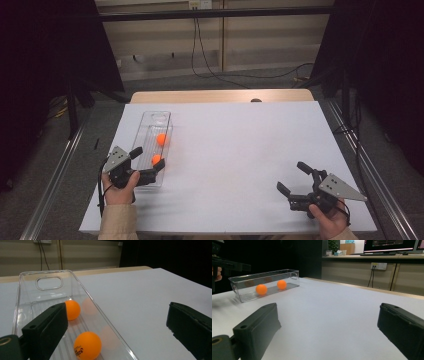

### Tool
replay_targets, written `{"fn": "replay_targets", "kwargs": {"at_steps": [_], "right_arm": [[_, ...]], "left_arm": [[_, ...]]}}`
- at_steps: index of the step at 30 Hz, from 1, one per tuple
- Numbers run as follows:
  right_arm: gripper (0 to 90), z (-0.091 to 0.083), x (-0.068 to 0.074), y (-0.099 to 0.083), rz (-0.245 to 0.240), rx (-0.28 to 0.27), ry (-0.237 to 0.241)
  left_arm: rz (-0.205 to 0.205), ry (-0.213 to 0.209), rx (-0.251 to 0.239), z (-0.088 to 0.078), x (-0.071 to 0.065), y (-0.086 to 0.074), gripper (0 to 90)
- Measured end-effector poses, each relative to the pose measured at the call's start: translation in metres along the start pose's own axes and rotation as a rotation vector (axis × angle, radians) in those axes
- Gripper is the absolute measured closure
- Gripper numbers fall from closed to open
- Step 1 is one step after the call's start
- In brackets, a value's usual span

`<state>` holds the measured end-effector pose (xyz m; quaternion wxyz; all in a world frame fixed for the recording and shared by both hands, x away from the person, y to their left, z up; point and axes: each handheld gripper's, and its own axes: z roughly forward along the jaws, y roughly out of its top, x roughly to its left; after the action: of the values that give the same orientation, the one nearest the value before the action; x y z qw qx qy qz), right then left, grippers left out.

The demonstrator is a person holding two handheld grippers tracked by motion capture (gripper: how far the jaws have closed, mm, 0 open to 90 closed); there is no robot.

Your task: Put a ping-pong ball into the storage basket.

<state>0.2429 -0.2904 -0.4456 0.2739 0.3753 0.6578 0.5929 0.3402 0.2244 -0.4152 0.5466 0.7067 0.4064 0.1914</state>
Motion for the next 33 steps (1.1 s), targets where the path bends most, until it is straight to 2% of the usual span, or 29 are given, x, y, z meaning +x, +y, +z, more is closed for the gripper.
{"fn": "replay_targets", "kwargs": {"at_steps": [12,27,33], "right_arm": [[2.8,0.0,0.0,0.0,0.0,0.0,0.001],[2.8,0.0,0.0,0.0,-0.002,-0.001,0.003],[2.8,0.0,0.0,0.0,-0.003,0.0,0.004]], "left_arm": [[0.021,-0.001,-0.016,-0.006,0.001,-0.006,3.8],[0.018,-0.006,-0.023,-0.012,0.0,-0.014,3.8],[0.033,-0.009,-0.022,-0.012,-0.001,-0.017,3.8]]}}
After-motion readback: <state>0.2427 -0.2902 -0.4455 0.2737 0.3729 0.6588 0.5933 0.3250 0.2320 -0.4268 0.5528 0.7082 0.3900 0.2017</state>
